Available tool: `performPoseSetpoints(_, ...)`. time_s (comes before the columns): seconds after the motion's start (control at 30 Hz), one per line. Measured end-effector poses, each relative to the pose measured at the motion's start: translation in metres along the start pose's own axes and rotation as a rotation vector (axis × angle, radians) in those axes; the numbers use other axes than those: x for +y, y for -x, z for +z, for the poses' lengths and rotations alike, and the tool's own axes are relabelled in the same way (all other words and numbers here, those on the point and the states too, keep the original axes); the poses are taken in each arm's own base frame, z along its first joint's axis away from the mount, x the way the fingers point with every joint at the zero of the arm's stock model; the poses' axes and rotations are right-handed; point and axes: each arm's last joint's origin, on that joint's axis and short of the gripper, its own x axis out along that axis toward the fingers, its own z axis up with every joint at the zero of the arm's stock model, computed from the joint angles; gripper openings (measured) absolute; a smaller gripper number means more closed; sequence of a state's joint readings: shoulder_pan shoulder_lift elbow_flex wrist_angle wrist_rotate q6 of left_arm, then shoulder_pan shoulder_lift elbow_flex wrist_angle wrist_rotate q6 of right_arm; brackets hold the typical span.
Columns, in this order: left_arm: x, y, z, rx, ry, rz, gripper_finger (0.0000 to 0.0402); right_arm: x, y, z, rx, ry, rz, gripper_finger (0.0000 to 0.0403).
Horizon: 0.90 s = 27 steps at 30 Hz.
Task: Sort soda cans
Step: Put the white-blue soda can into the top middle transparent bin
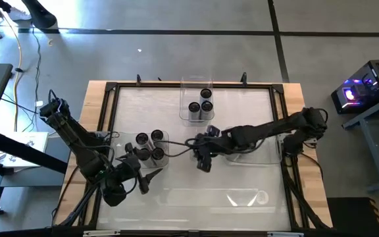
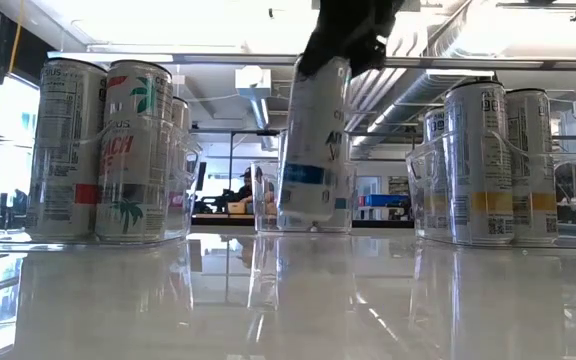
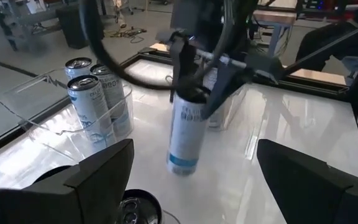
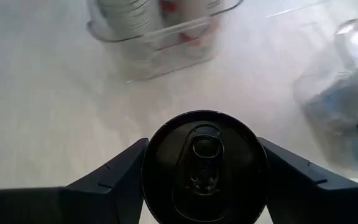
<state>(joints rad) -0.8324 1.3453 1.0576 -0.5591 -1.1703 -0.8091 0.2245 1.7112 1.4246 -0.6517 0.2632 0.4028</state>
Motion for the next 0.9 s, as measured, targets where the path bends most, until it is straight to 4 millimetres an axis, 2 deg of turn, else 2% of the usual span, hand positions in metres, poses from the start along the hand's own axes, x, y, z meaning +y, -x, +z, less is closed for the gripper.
performPoseSetpoints(0.23, 0.002, -0.01, 0.003, 0.036, 0.024, -0.003, 0.0335, -0.003, -0.019, 0.002, 0.018, 0.046, 0.023, 0.0238)
performPoseSetpoints(0.43, 0.002, -0.015, 0.005, 0.04, -0.004, -0.008, 0.0335, -0.002, -0.023, 0.002, 0.012, 0.053, 0.018, 0.0291)
performPoseSetpoints(0.7, -0.003, -0.015, 0.009, 0.037, -0.041, -0.062, 0.0335, -0.001, -0.013, 0.011, -0.085, 0.07, 0.025, 0.0309)
performPoseSetpoints(0.9, -0.003, -0.015, 0.009, 0.03, -0.069, -0.061, 0.0335, -0.006, 0.022, 0.011, -0.152, 0.125, -0.134, 0.031)
